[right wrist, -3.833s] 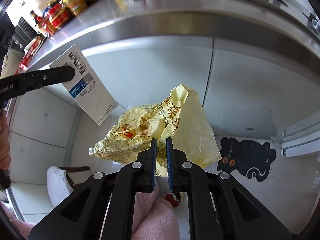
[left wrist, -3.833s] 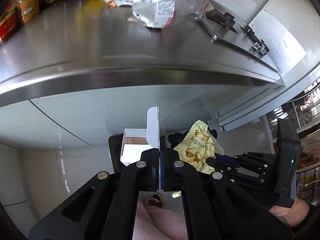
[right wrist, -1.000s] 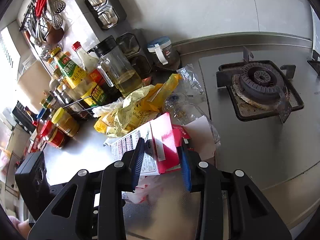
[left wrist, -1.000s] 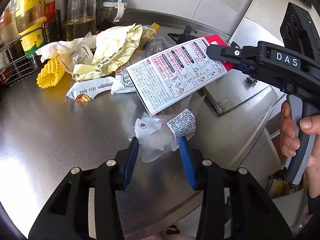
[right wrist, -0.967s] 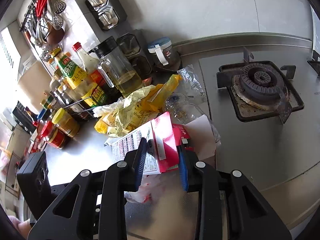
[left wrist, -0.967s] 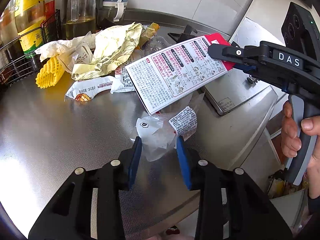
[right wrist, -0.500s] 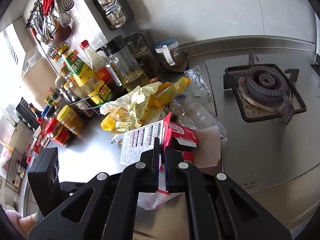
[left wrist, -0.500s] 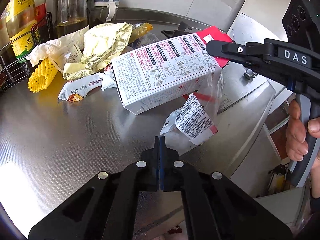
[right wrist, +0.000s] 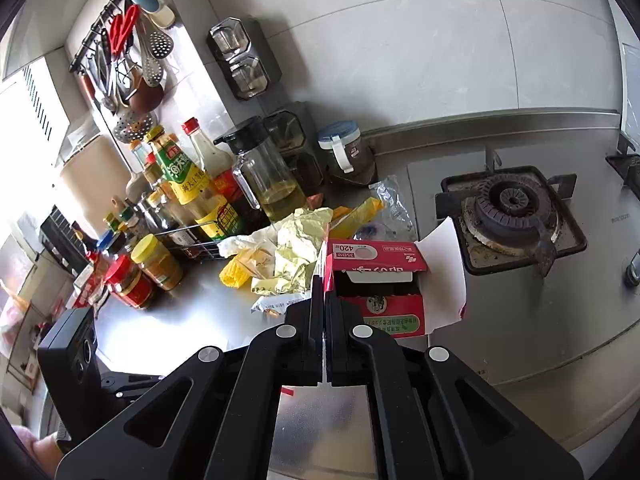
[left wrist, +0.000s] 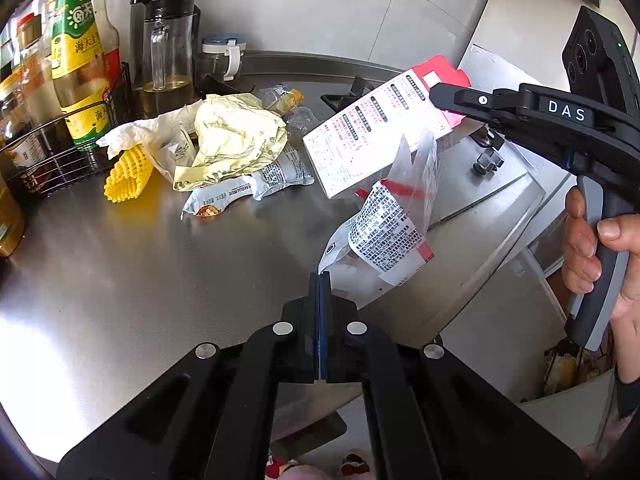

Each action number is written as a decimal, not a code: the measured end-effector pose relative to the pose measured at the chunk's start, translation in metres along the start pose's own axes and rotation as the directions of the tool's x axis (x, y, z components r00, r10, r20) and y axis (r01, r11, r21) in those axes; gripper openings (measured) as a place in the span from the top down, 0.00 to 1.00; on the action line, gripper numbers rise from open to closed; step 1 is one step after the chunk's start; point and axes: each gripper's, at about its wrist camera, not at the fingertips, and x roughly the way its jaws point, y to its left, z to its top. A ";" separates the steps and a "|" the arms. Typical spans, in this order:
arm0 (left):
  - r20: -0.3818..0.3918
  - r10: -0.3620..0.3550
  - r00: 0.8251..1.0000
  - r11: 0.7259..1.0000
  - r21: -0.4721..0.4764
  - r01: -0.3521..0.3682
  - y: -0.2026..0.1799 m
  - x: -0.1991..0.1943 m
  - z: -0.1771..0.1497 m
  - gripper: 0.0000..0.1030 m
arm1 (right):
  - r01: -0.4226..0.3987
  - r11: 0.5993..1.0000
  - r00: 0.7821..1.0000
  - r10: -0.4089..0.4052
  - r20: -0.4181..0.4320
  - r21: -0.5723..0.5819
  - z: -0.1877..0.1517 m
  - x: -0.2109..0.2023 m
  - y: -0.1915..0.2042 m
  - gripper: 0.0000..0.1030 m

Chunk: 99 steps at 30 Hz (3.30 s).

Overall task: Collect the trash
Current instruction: 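Lower both held items over the bin and open both grippers, then grasp the crumpled yellow paper with the left gripper while the right gripper grasps the plastic bottle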

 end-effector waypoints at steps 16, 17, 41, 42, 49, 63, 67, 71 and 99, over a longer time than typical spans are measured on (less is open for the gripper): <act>-0.023 0.083 0.996 0.986 -0.140 -0.085 -0.025 -0.080 -0.121 1.00 | -0.087 0.993 0.994 0.081 -0.076 -0.077 -0.100 -0.119 0.030 0.98; -0.039 0.085 0.996 0.985 -0.148 -0.090 -0.027 -0.081 -0.131 1.00 | -0.093 0.993 0.992 0.086 -0.095 -0.072 -0.111 -0.121 0.030 0.98; -0.452 0.054 0.890 0.959 -0.226 -0.173 0.003 0.101 -0.309 1.00 | 0.137 0.990 0.897 -0.138 -0.421 -0.032 -0.322 0.080 -0.001 0.98; -0.459 0.053 0.887 0.960 -0.221 -0.171 0.005 0.108 -0.311 1.00 | 0.137 0.990 0.894 -0.134 -0.428 -0.022 -0.325 0.090 -0.003 0.98; -0.506 0.038 0.861 0.965 -0.207 -0.164 0.015 0.158 -0.319 1.00 | 0.122 0.993 0.872 -0.108 -0.478 -0.002 -0.346 0.138 -0.002 0.98; -0.503 0.024 0.864 0.954 -0.247 -0.171 0.044 0.184 -0.310 0.78 | 0.138 0.989 0.821 -0.083 -0.564 0.054 -0.353 0.179 -0.007 0.94; -0.502 0.020 0.865 0.952 -0.256 -0.170 0.045 0.184 -0.306 0.78 | 0.157 0.985 0.819 -0.092 -0.566 0.066 -0.347 0.176 -0.010 0.88; -0.499 0.016 0.866 0.952 -0.258 -0.167 0.043 0.179 -0.304 0.74 | 0.156 0.984 0.827 -0.086 -0.555 0.081 -0.340 0.170 -0.011 0.48; -0.105 0.148 0.983 0.957 -0.236 -0.169 0.003 -0.042 -0.130 0.12 | 0.163 0.985 0.973 -0.153 -0.172 0.050 -0.140 -0.036 0.013 0.03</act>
